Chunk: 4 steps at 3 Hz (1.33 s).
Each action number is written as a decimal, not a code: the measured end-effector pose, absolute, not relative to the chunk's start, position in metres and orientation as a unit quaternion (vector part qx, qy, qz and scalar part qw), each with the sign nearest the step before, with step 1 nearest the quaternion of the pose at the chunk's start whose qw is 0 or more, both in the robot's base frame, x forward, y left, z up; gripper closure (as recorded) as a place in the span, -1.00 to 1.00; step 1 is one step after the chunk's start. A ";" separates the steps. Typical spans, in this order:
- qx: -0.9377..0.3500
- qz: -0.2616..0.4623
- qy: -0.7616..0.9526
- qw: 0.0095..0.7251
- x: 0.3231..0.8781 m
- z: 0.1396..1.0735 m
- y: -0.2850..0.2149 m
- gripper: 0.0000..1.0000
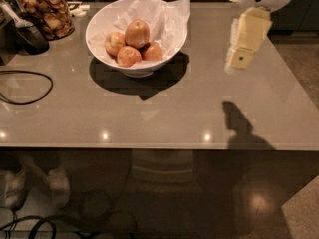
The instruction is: Pick apple from white bowl
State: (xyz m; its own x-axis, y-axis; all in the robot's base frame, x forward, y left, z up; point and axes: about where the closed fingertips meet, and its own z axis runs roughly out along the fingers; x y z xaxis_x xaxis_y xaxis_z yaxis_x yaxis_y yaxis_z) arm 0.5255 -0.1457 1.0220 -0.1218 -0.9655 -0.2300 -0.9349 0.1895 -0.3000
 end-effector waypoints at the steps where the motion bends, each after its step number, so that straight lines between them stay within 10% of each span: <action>1: -0.633 -0.022 0.746 0.206 0.542 1.025 -0.132 -1.00; 4: -0.656 0.024 0.712 0.248 0.619 1.044 -0.055 -1.00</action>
Offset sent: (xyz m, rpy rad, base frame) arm 0.0877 0.0831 0.0191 0.1956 0.1119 0.1239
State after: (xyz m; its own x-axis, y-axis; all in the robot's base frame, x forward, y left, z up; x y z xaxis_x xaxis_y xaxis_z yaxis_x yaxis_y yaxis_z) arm 0.6193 -0.0551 1.0437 -0.0164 -0.9227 -0.3852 -0.9466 0.1384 -0.2912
